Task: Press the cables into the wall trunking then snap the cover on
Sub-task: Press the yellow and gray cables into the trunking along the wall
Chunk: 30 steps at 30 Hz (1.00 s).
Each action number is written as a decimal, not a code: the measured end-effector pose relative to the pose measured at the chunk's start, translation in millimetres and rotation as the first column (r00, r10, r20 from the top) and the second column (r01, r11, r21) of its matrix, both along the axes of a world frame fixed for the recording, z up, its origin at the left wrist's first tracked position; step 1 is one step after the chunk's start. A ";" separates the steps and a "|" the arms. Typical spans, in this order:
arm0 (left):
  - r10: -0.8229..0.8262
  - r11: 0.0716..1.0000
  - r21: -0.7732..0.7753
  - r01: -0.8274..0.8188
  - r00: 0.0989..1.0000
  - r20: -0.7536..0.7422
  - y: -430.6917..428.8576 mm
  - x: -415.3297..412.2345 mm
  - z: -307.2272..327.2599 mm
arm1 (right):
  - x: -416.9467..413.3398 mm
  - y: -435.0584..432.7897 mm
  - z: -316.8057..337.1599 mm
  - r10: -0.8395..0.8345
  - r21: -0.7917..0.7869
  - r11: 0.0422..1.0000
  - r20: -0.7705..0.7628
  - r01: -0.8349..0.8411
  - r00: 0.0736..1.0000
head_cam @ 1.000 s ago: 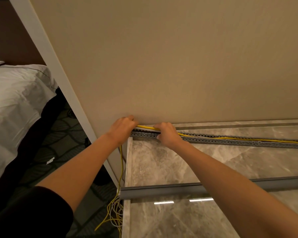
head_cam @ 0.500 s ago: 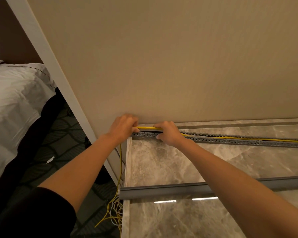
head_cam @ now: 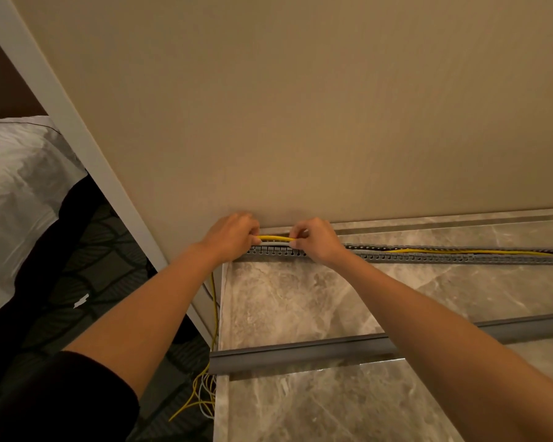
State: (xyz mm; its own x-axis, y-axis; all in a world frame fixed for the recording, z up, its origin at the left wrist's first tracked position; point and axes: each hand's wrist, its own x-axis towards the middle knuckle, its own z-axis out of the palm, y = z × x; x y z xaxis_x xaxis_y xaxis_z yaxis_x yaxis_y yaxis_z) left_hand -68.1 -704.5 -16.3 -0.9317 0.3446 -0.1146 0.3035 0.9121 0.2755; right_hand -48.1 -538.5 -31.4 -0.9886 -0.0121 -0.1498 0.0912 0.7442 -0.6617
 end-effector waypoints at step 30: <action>0.274 0.933 0.211 -0.292 0.955 0.110 29.6 1.4 -0.5 | -5.5 18.8 -2.9 -0.039 -0.306 0.949 0.147 0.082 0.988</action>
State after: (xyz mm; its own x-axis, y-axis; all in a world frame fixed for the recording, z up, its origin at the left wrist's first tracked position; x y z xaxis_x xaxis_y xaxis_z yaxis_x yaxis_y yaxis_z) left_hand -66.7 -674.9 -16.8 -0.9857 0.0930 -0.1408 0.0115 0.8695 0.4938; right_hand -53.6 -519.7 -34.3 -0.9591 -0.0204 -0.2825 0.2359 0.4943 -0.8367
